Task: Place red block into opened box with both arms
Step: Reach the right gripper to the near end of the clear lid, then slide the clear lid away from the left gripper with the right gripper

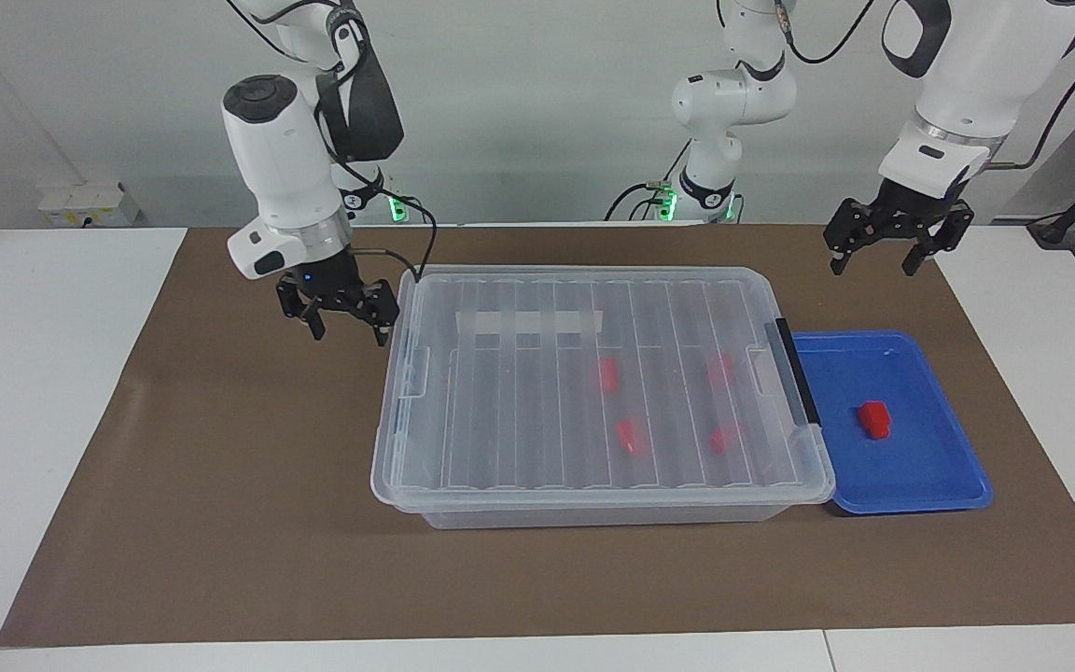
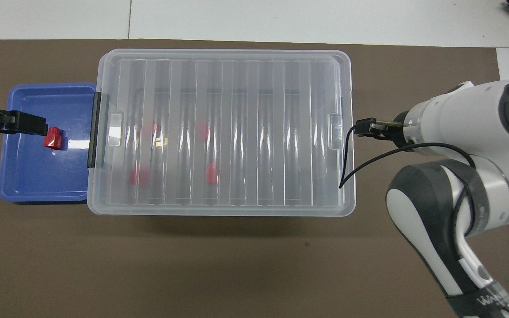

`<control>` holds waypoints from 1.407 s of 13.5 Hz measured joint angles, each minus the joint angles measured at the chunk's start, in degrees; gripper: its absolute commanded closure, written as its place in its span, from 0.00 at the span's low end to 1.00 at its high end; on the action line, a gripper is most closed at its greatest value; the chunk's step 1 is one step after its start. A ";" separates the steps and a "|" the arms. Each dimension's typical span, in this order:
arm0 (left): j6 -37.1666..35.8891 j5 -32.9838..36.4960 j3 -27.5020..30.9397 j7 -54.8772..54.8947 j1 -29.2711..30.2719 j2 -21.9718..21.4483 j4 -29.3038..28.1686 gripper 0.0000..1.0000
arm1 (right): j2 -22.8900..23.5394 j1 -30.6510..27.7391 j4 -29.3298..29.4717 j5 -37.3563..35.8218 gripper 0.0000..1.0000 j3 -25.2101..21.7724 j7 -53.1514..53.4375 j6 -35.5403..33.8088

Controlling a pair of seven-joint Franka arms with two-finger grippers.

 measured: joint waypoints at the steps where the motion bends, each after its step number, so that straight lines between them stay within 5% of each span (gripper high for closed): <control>1: 0.00 0.00 0.00 0.00 0.00 0.00 0.00 0.00 | 1.07 1.08 -0.02 0.01 0.01 0.01 0.68 1.10; 10: 0.00 0.00 0.00 0.00 0.00 0.00 0.00 0.00 | 2.23 1.50 -1.22 -0.08 0.02 -0.39 -0.12 0.69; 19: 0.00 0.00 0.00 0.00 0.00 0.00 0.00 0.00 | 2.03 -8.13 -1.22 -0.09 0.01 -0.53 -21.01 -2.18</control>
